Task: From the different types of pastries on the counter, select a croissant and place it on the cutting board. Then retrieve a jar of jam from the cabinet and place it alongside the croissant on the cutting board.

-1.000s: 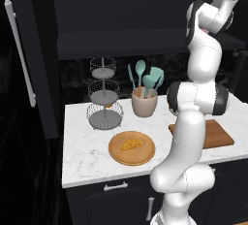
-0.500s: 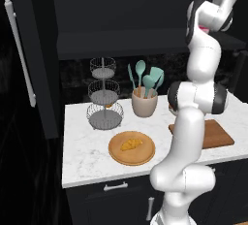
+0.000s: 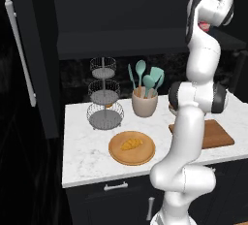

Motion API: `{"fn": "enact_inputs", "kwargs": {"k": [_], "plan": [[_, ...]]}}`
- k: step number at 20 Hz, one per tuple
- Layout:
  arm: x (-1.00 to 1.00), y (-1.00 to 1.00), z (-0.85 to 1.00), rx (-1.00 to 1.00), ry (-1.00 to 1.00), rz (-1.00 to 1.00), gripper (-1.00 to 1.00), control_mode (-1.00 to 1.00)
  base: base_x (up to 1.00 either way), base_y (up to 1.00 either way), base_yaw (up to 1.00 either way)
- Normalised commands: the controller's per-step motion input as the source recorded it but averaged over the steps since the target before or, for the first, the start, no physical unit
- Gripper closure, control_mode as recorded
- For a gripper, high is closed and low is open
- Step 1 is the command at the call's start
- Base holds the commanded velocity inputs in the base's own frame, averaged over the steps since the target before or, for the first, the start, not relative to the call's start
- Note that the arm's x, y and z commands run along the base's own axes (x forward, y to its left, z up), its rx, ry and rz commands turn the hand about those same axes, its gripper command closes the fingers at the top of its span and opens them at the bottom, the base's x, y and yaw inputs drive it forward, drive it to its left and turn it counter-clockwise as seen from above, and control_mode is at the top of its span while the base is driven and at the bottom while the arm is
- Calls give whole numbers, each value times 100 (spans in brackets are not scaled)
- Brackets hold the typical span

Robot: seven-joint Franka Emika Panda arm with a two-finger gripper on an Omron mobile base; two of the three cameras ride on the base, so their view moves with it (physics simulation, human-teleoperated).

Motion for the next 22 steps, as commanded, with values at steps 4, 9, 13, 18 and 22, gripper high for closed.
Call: {"fn": "enact_inputs", "kwargs": {"k": [4,9,13,18,22], "plan": [[-100,0,6,0,-7,0,100,-100,0,0,0],[-100,5,-51,0,-21,0,100,-100,0,0,0],[-33,0,-8,3,-7,-1,100,-100,0,0,0],[-100,39,-68,-7,-24,0,100,-100,0,0,0],[-100,43,-87,-8,-31,0,100,-100,0,0,0]]}}
